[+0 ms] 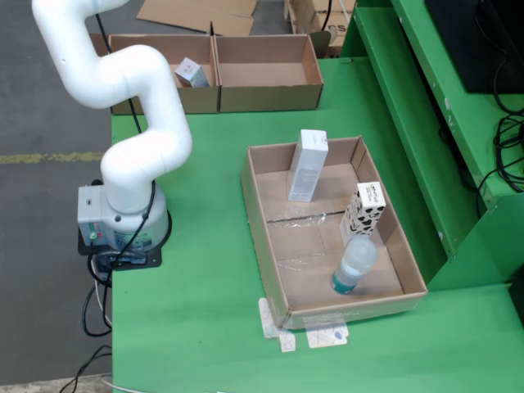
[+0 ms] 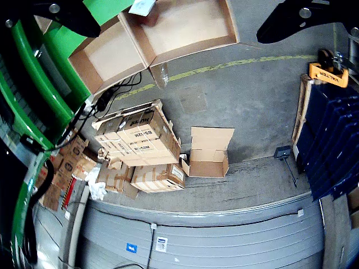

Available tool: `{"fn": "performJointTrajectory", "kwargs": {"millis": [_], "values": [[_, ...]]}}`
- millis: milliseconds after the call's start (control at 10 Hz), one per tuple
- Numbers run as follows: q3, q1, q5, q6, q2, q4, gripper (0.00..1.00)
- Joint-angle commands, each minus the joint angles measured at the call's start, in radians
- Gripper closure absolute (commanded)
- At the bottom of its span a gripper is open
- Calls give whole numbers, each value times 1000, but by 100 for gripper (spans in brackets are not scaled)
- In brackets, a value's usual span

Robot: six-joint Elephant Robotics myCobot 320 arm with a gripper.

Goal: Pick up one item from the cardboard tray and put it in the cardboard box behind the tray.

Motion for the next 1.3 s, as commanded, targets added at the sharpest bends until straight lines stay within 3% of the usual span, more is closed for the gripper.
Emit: {"fn": "performJointTrajectory", "kwargs": {"millis": [0, 100, 200, 300, 400, 500, 600, 700, 1000, 1100, 1200], "values": [[26, 26, 112, 1020, 322, -1324, 0], [26, 32, 86, 936, 249, -1194, 0], [26, 32, 86, 936, 249, -1194, 0], [26, 23, 111, 1039, 370, -1356, 0], [26, 23, 111, 1039, 370, -1356, 0], [26, 44, 123, 1077, 462, -1417, 0], [26, 36, 117, 1063, 420, -1391, 0], [26, 70, 165, 1135, 588, -1504, 0], [26, 78, 181, 1150, 616, -1520, 0], [26, 86, 251, 1175, 690, -1538, 0], [26, 4, 390, 1125, 783, -1513, 0]]}}
